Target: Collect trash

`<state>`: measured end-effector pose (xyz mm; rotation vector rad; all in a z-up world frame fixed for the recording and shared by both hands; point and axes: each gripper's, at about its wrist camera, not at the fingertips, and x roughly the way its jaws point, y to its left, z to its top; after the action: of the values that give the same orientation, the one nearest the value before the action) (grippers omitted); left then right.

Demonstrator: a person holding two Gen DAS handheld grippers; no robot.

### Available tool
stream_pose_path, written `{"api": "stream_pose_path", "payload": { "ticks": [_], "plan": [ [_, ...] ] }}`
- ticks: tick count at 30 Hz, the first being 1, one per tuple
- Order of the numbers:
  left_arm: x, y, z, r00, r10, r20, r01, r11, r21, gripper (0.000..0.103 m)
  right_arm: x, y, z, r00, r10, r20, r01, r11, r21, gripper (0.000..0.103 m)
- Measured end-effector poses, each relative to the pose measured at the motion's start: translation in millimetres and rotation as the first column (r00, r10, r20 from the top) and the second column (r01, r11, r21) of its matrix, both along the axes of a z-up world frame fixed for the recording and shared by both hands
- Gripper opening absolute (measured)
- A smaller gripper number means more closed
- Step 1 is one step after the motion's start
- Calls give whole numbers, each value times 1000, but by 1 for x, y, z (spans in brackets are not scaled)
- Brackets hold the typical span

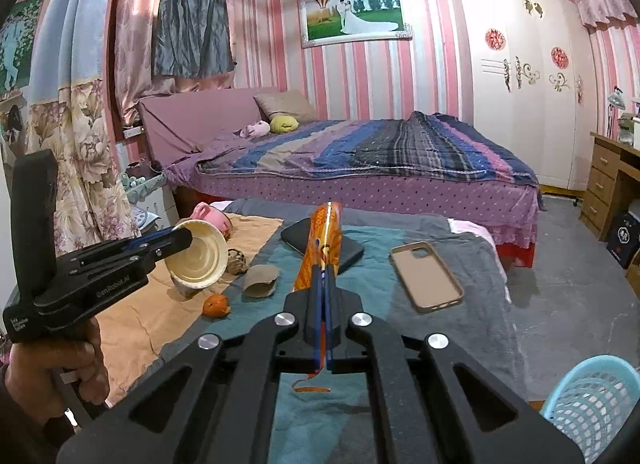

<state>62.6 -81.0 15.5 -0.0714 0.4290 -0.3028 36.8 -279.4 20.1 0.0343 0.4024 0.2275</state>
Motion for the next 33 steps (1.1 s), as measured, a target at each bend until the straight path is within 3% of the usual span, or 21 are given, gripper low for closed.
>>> {"api": "stream_pose_path", "payload": {
  "ticks": [33],
  "plan": [
    [-6,-45,0,996,-93,16,93,996,1,15,-29,-62,2,992,-126,15,125,992,22,1]
  ]
}}
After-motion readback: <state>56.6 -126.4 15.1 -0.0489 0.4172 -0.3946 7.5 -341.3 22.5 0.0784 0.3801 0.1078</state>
